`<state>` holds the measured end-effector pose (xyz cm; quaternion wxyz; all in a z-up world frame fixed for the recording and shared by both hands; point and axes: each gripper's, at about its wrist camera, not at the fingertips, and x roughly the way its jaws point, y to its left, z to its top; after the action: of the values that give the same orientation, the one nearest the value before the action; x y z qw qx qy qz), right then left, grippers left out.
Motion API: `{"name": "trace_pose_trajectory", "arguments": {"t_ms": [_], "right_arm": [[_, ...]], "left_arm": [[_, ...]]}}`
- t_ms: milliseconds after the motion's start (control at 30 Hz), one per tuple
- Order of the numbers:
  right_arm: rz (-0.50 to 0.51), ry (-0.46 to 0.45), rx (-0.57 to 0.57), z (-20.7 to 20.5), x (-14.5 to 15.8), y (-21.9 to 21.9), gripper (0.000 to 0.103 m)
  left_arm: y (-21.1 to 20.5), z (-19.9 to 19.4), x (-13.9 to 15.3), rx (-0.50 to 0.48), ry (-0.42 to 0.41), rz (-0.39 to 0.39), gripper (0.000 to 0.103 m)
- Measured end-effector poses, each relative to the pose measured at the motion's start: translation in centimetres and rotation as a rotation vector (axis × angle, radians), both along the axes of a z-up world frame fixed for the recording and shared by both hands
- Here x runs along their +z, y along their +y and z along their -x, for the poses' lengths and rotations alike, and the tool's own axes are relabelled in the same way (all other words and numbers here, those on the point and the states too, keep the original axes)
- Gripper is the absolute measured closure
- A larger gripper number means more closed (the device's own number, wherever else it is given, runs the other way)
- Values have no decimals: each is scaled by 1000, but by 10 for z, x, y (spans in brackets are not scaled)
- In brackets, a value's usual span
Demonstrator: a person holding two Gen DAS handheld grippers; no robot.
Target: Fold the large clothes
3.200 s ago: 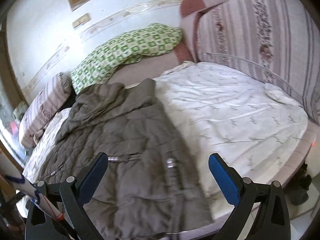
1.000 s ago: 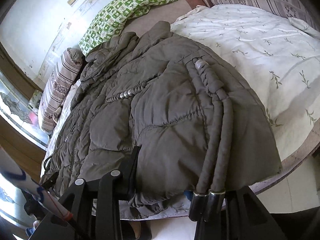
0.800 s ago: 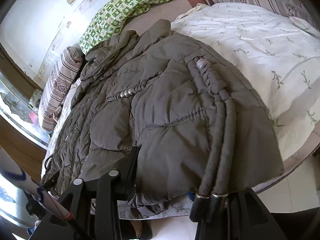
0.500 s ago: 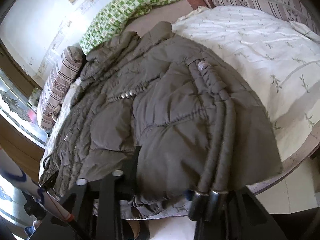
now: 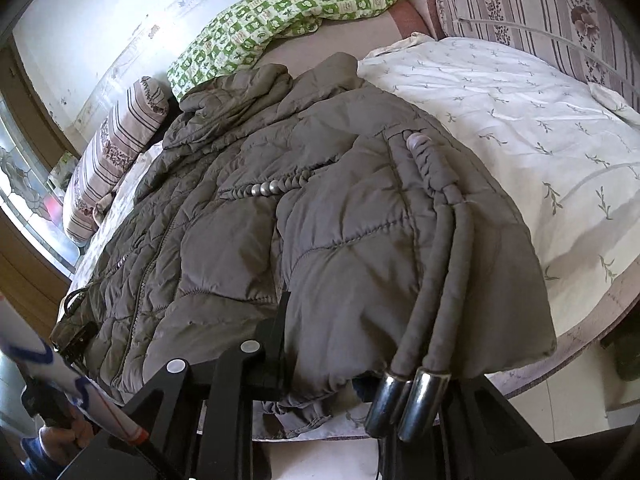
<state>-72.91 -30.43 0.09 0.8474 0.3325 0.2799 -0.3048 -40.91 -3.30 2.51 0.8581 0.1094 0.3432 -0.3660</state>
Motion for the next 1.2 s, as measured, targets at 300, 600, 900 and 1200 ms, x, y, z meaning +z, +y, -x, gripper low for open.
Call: {"name": "trace_pose_trajectory", "arguments": {"t_ms": [300,600,900,1200], "right_arm": [[-2,1,-2,0,1,1,77],[20,-18,1,4,5,2,80],[84,-72,1,9,26,10,83],[132,-95,13,11,39,17,84]], "left_arm": [[1,0,0,-3,-4,0,56],[1,1,2,-4,-11,-9,59],[-4,9,19,-7,-68,-40,67],[-1,12,28,-9,-74,-31,70]]}}
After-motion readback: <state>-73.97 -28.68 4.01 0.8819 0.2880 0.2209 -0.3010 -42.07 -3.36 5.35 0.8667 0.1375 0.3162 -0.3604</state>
